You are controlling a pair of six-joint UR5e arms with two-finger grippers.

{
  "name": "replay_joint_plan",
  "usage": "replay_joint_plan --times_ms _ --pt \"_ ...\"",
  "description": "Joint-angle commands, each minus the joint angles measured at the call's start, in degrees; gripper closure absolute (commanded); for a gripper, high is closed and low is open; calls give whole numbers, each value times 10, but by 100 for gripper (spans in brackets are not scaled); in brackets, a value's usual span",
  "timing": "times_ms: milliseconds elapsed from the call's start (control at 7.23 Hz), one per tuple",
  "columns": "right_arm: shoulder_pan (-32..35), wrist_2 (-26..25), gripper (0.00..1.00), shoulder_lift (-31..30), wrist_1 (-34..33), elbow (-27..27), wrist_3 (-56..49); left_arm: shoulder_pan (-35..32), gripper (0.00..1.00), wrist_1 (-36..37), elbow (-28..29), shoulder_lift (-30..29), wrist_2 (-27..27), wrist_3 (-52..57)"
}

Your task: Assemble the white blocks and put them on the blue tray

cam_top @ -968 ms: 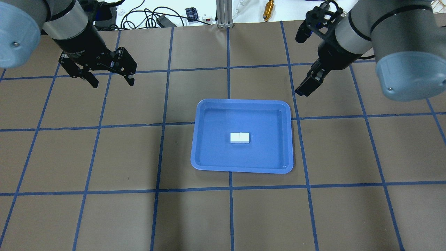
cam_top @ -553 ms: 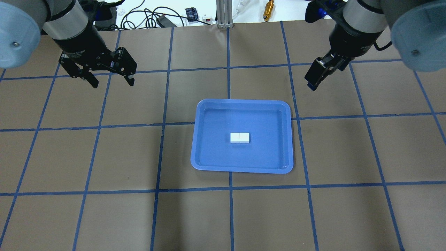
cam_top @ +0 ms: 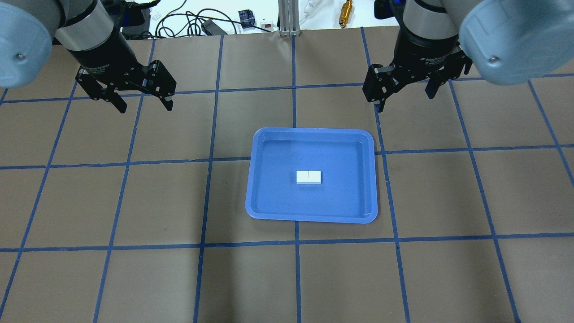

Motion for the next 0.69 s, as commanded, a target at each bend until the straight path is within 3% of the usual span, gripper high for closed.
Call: replay_joint_plan --times_ms 0,553 --pt "-2 43 0 2 -2 -2 108 -1 0 0 0 0 0 0" --pt "-3 38 0 0 -1 -2 111 -2 0 1 0 0 0 0"
